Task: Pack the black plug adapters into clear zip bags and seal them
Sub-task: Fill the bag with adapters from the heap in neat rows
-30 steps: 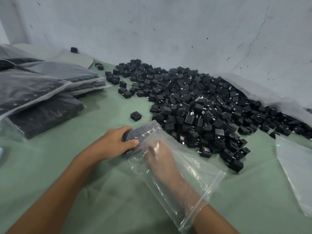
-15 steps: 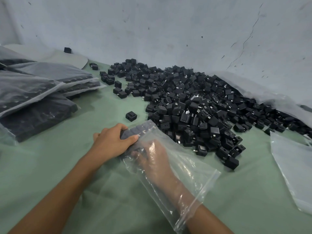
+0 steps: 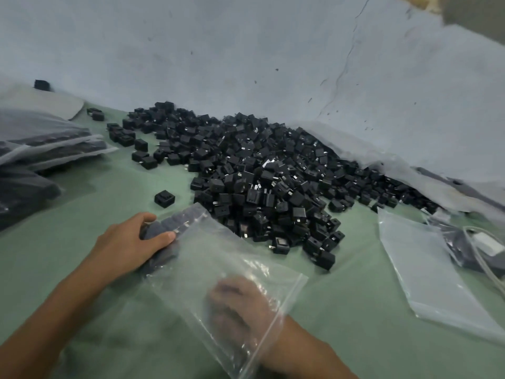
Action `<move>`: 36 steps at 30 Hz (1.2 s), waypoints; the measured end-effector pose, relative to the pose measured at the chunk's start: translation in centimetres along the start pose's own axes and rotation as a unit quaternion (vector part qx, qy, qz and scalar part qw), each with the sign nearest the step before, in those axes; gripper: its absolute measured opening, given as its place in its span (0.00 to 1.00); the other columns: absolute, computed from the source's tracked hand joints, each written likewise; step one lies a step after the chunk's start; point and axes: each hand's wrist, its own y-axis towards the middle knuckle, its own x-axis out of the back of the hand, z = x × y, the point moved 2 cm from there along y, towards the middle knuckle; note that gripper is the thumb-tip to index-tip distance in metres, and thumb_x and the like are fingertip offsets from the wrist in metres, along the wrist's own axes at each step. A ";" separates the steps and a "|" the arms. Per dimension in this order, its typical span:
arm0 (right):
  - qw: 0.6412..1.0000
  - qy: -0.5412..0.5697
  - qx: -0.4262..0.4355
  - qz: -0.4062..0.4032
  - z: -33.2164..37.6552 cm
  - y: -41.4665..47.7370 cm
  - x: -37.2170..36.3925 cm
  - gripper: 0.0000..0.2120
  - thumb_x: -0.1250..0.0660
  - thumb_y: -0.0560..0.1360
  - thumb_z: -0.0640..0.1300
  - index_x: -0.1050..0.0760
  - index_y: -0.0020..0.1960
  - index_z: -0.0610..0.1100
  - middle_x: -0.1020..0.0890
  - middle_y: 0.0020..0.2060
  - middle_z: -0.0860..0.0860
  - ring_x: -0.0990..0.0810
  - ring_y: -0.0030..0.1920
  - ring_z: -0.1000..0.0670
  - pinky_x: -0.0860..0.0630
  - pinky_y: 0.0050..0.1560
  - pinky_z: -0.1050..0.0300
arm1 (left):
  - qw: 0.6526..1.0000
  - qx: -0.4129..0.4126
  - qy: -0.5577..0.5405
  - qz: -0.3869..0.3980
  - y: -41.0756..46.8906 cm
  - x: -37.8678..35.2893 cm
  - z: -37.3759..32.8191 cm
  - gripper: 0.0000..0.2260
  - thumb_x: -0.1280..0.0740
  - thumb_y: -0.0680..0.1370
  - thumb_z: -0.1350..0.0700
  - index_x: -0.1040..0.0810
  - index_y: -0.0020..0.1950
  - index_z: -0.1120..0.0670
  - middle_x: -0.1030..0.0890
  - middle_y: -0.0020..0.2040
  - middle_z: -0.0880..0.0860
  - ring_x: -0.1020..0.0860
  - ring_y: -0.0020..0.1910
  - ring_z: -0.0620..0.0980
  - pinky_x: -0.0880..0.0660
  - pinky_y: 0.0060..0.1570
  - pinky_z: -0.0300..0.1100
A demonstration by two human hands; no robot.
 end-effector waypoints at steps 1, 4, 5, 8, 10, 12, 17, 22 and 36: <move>0.992 0.056 0.111 0.015 0.3 -1.4 1.5 0.12 0.33 0.79 0.39 0.18 0.60 0.49 0.20 0.60 0.50 0.23 0.67 0.44 0.25 0.65 0.57 | 1.000 0.002 0.002 -0.001 0.0 0.0 0.0 0.30 0.29 0.70 0.33 0.26 0.67 0.47 0.20 0.64 0.50 0.22 0.61 0.54 0.27 0.62 0.50; 0.997 0.011 -0.073 -0.003 -1.4 -7.1 5.9 0.16 0.34 0.75 0.36 0.15 0.51 0.54 0.15 0.52 0.56 0.17 0.52 0.53 0.21 0.54 0.53 | 1.000 0.004 0.000 0.000 0.0 0.0 -0.2 0.30 0.29 0.70 0.34 0.25 0.67 0.47 0.20 0.63 0.51 0.22 0.61 0.55 0.27 0.62 0.50; 0.989 0.050 -0.126 -0.054 -2.2 -8.5 8.1 0.18 0.35 0.73 0.34 0.15 0.46 0.54 0.14 0.47 0.53 0.16 0.47 0.51 0.20 0.49 0.52 | 1.000 0.003 -0.001 0.001 0.0 0.0 -0.2 0.29 0.29 0.70 0.34 0.25 0.67 0.47 0.20 0.62 0.51 0.22 0.61 0.56 0.27 0.62 0.51; 0.967 0.026 -0.184 -0.176 -4.4 -8.0 11.9 0.22 0.36 0.74 0.29 0.16 0.41 0.55 0.15 0.38 0.50 0.19 0.38 0.51 0.22 0.40 0.52 | 1.000 0.004 -0.006 0.003 0.0 -0.1 -0.4 0.28 0.29 0.71 0.36 0.25 0.67 0.47 0.19 0.61 0.52 0.22 0.61 0.56 0.27 0.62 0.51; 0.952 -0.054 -0.198 -0.227 -6.4 -5.4 13.3 0.19 0.35 0.77 0.33 0.16 0.44 0.56 0.16 0.42 0.53 0.19 0.40 0.54 0.22 0.43 0.57 | 1.000 0.005 -0.010 0.003 -0.2 0.0 -0.5 0.28 0.28 0.72 0.36 0.25 0.67 0.48 0.19 0.62 0.52 0.22 0.61 0.56 0.27 0.63 0.51; 0.950 -0.114 -0.208 -0.203 -7.9 -2.6 13.5 0.13 0.37 0.81 0.40 0.17 0.53 0.55 0.20 0.48 0.56 0.20 0.45 0.57 0.25 0.49 0.61 | 1.000 0.007 -0.013 0.004 -0.2 0.0 -0.5 0.28 0.28 0.72 0.36 0.25 0.67 0.48 0.19 0.62 0.52 0.22 0.61 0.56 0.27 0.63 0.51; 0.944 -0.198 -0.250 -0.083 -10.5 1.5 11.0 0.14 0.40 0.82 0.52 0.25 0.66 0.54 0.26 0.52 0.57 0.24 0.51 0.54 0.31 0.51 0.60 | 1.000 0.011 -0.015 0.008 -0.2 0.1 -0.4 0.29 0.28 0.71 0.36 0.26 0.68 0.47 0.20 0.63 0.52 0.23 0.62 0.56 0.28 0.63 0.50; 0.956 -0.143 -0.237 -0.097 -10.6 0.5 11.2 0.09 0.29 0.76 0.52 0.29 0.49 0.62 0.28 0.48 0.60 0.25 0.44 0.58 0.32 0.43 0.68 | 1.000 0.018 -0.023 0.005 -0.1 0.0 -0.2 0.29 0.28 0.71 0.36 0.26 0.68 0.47 0.20 0.63 0.51 0.23 0.62 0.55 0.28 0.64 0.50; 0.877 0.297 -0.293 -0.239 -5.7 -12.0 9.6 0.16 0.38 0.77 0.27 0.15 0.49 0.41 0.18 0.39 0.31 0.22 0.32 0.39 0.24 0.30 0.57 | 1.000 0.015 -0.019 0.010 0.3 -0.1 0.1 0.29 0.29 0.71 0.34 0.26 0.68 0.46 0.20 0.62 0.51 0.22 0.61 0.54 0.27 0.63 0.51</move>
